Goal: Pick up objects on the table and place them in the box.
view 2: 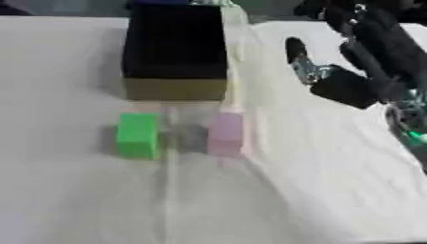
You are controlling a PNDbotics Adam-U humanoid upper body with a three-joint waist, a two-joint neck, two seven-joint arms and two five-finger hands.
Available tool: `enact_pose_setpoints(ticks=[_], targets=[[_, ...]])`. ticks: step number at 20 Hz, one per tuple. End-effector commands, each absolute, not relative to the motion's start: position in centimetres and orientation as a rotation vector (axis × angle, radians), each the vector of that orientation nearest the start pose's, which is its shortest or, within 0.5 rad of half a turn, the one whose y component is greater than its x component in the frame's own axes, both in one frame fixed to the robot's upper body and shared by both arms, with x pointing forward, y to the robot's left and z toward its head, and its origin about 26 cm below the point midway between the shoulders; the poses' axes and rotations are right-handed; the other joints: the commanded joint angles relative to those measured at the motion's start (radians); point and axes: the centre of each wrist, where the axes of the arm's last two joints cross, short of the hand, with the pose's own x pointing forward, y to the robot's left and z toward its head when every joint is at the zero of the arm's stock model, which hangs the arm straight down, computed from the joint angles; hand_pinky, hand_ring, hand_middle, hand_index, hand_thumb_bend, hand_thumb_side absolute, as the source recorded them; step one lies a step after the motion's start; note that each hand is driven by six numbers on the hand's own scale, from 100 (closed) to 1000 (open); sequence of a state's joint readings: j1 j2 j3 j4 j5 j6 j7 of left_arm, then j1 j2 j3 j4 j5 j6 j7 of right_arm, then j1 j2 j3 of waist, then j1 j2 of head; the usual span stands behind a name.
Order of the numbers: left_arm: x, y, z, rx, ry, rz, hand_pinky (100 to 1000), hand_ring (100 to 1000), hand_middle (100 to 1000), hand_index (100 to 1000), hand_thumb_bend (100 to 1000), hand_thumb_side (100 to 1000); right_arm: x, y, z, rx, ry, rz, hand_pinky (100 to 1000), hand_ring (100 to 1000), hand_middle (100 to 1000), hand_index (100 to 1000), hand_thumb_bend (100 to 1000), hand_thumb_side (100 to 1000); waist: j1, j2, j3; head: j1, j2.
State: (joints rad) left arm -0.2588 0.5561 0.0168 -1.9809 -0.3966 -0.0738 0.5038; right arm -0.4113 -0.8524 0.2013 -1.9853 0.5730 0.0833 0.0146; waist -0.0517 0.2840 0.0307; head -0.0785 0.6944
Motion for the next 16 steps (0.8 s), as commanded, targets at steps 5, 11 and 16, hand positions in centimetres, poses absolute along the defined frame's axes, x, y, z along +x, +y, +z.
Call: enact_pose_setpoints(ticks=[5, 11, 16], targets=[[29.2, 30.5, 22.1, -1.418, 3.283, 0.388, 707, 762, 692, 823, 375, 1000, 29.7, -27.5, 26.6, -1.095, -1.98, 1.368, 872, 846, 817, 888, 150, 1000, 0.003, -0.019, 0.0, 0.002, 0.026], [29.2, 30.4, 22.0, -1.415, 3.288, 0.389, 706, 762, 693, 823, 372, 1000, 29.9, -26.2, 26.7, -1.049, -1.944, 1.424, 873, 854, 829, 894, 242, 1000, 0.008, -0.018, 0.001, 0.015, 0.031], [29.2, 30.3, 22.0, -1.405, 3.292, 0.396, 705, 762, 693, 823, 371, 1000, 29.9, -24.8, 25.8, -0.953, -1.859, 1.491, 880, 856, 820, 903, 405, 1000, 0.009, -0.018, 0.004, 0.0, 0.026]])
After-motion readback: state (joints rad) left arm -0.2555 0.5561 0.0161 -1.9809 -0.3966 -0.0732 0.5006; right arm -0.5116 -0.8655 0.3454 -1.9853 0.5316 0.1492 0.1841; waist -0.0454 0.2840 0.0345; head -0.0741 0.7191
